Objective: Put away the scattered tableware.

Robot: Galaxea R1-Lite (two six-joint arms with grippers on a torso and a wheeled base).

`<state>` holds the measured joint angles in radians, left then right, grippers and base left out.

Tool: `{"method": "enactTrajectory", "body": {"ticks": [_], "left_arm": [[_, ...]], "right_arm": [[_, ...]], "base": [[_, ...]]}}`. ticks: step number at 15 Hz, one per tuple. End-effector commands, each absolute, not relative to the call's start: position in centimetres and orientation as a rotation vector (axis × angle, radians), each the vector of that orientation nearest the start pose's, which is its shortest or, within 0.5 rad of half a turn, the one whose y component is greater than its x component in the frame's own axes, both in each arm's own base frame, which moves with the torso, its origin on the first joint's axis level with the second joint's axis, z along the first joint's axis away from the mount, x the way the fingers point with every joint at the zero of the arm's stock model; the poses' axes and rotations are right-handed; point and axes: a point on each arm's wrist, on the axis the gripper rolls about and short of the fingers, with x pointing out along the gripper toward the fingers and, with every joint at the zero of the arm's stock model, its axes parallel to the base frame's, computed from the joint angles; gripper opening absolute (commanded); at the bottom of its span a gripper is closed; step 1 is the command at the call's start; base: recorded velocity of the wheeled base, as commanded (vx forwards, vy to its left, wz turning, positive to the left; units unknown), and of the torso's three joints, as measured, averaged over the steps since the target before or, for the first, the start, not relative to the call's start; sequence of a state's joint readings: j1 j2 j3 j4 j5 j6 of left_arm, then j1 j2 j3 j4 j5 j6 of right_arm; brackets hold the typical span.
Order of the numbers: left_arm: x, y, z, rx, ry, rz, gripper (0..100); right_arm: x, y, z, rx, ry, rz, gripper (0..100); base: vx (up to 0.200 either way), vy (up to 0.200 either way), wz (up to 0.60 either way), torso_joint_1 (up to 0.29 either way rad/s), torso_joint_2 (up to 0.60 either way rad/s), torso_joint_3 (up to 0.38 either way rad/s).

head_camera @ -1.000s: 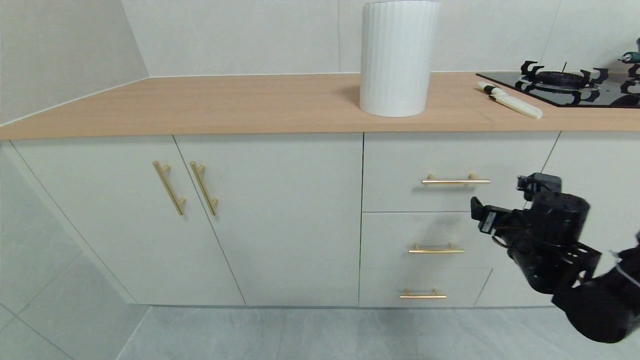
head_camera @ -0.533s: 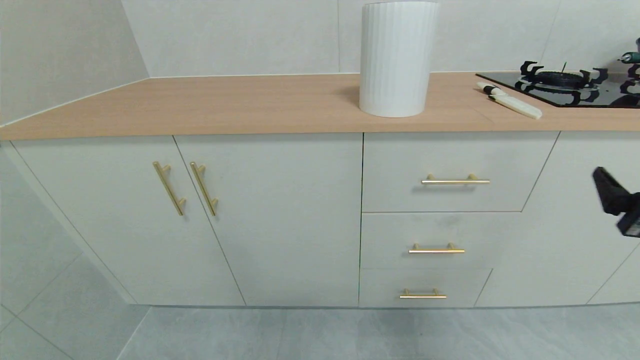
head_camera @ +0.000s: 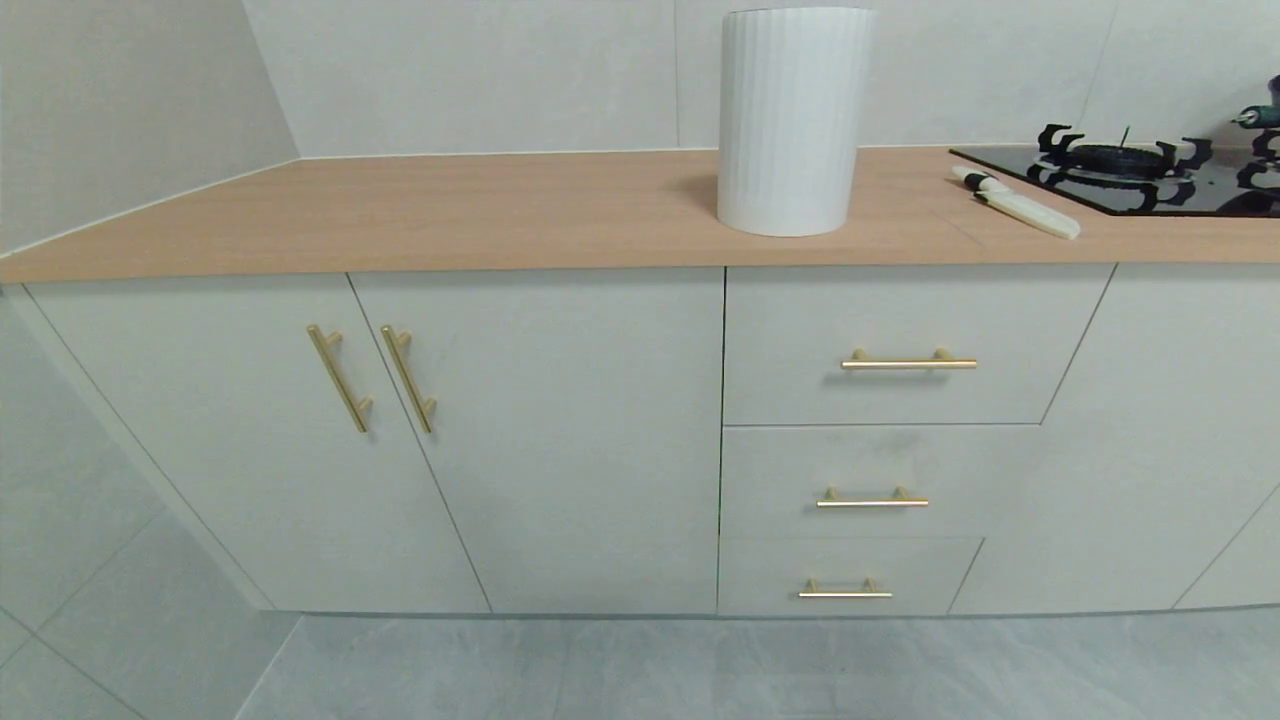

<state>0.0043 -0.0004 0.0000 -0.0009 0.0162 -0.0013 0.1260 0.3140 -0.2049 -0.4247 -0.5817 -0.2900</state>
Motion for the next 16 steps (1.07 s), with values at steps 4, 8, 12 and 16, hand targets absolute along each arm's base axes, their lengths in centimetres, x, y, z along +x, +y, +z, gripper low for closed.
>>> {"method": "enactTrajectory", "body": {"ticks": [4, 8, 12, 16], "left_arm": [[-2.3, 0.0, 7.5, -0.002, 0.0, 0.021, 100], [-2.3, 0.0, 7.6, -0.002, -0.002, 0.02, 100], [-2.3, 0.0, 7.6, -0.002, -0.002, 0.02, 100], [-2.3, 0.0, 7.6, -0.002, -0.002, 0.021, 100]], "right_arm": [[-4.3, -1.2, 13.2, -0.137, -0.345, -0.579, 100], [-2.6, -0.5, 9.8, -0.046, -0.21, -0.209, 100], [-2.3, -0.2, 7.6, -0.014, -0.001, -0.071, 100], [-2.3, -0.1, 7.6, -0.014, 0.002, -0.048, 100]], "base": [[0.0, 0.0, 0.0, 0.0, 0.0, 0.0], [0.0, 0.0, 0.0, 0.0, 0.0, 0.0], [0.0, 0.0, 0.0, 0.0, 0.0, 0.0], [0.0, 0.0, 0.0, 0.0, 0.0, 0.0]]}}
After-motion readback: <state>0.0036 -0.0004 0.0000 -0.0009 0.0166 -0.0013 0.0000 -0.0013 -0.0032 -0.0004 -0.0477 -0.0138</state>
